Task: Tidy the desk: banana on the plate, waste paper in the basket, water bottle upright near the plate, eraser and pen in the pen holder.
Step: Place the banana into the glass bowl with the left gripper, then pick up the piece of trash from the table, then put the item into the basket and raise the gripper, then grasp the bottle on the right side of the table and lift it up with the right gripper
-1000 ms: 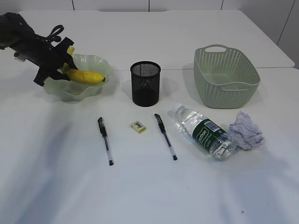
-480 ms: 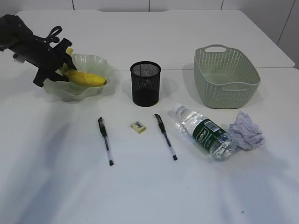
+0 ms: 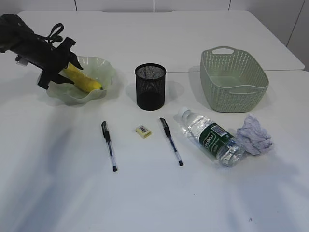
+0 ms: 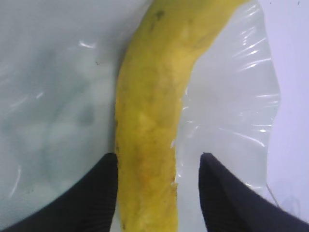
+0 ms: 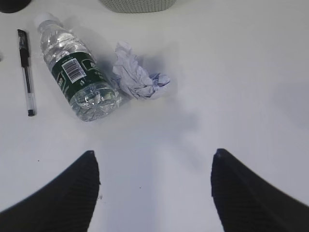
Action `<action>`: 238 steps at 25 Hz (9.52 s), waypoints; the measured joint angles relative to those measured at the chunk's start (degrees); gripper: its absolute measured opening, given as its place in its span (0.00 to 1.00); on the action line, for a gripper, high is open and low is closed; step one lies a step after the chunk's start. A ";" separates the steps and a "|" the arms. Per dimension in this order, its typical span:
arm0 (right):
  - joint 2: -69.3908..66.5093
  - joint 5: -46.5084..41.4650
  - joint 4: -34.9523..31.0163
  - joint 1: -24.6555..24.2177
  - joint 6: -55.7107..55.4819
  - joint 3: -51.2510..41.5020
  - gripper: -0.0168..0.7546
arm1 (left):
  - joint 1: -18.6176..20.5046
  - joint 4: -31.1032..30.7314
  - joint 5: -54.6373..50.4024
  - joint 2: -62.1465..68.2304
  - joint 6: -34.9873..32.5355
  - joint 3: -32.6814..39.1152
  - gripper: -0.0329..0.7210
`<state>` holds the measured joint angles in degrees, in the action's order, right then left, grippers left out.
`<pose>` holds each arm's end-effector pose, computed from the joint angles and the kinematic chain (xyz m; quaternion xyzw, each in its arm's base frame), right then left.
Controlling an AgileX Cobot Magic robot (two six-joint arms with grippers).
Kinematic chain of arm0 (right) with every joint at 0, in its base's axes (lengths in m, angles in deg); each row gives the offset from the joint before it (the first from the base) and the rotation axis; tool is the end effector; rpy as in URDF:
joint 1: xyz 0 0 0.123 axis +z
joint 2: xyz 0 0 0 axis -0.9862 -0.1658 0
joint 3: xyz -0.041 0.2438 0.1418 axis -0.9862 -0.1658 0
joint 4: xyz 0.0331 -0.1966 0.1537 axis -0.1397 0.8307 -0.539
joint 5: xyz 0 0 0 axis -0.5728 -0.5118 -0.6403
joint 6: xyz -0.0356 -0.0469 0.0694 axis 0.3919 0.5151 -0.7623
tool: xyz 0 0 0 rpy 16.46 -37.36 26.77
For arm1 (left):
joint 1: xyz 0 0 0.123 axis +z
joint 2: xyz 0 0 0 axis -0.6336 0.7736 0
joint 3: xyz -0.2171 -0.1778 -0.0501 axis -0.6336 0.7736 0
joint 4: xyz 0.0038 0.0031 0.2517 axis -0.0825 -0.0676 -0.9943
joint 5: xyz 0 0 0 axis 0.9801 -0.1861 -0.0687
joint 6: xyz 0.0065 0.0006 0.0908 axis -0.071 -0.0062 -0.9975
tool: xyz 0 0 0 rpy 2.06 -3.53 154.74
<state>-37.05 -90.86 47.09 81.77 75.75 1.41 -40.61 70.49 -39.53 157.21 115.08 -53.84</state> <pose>0.1911 0.0075 0.3189 0.0152 0.9547 0.0289 0.2956 0.5364 -0.0392 0.1469 -0.4503 0.8191 -0.2968 0.1954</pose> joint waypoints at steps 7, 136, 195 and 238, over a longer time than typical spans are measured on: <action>0.00 0.05 0.00 0.00 0.00 0.00 0.72 | 0.00 -7.31 -4.40 -6.71 -4.51 0.00 0.55; -41.89 -2.33 -1.64 3.92 6.20 26.18 0.09 | 7.01 -30.40 -16.09 -71.77 -32.17 71.51 0.63; -52.43 -16.46 -1.21 13.64 11.31 60.07 0.56 | 7.01 -26.54 -17.20 -71.77 -32.17 71.51 0.51; -71.68 -17.60 0.83 17.52 13.04 60.07 0.68 | 7.01 -26.54 -15.77 -71.77 -32.17 71.51 0.49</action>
<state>-108.74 -108.46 47.92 99.30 88.79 61.48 -33.60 43.95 -55.29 85.44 82.90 17.66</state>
